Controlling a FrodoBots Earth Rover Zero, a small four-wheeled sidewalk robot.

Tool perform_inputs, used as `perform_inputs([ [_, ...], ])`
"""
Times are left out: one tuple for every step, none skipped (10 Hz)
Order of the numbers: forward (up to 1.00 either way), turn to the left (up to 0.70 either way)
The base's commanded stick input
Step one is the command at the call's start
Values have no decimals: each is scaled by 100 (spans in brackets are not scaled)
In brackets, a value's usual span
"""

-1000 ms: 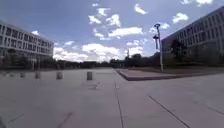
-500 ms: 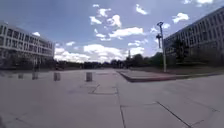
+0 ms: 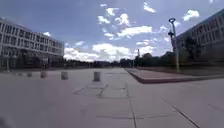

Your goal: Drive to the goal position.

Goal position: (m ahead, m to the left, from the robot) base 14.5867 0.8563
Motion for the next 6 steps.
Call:
perform_inputs([
  [70,0],
  [70,2],
  [70,1],
  [70,1],
  [70,0],
  [70,0],
])
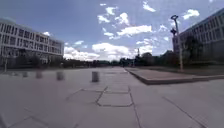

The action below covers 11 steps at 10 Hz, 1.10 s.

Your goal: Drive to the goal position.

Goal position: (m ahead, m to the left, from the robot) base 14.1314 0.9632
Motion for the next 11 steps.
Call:
perform_inputs([
  [70,-18],
  [70,5],
  [70,0],
  [70,0],
  [70,0],
  [70,0],
  [70,0],
  [70,0],
  [70,0],
  [70,0],
  [70,0],
])
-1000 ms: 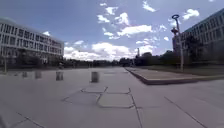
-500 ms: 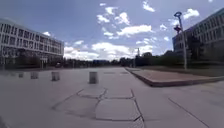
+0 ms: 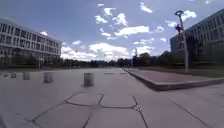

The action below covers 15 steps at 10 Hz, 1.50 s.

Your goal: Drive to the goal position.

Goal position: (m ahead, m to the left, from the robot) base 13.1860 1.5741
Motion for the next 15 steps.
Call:
perform_inputs([
  [70,0],
  [70,0],
  [70,3],
  [70,-33],
  [70,-35],
  [70,-11],
  [70,10],
  [70,8],
  [70,7],
  [70,7],
  [70,6],
  [70,5],
  [70,2],
  [70,1],
  [70,5],
])
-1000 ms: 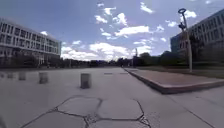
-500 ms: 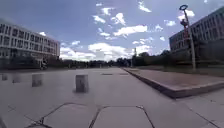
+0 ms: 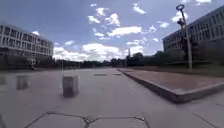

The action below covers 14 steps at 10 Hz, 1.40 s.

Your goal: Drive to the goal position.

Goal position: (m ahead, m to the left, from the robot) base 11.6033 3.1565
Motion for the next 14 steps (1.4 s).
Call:
perform_inputs([
  [70,3],
  [70,1],
  [70,0],
  [70,3],
  [70,3],
  [70,0],
  [70,5],
  [70,8],
  [70,18],
  [70,32],
  [70,35],
  [70,15],
  [70,0],
  [70,0],
])
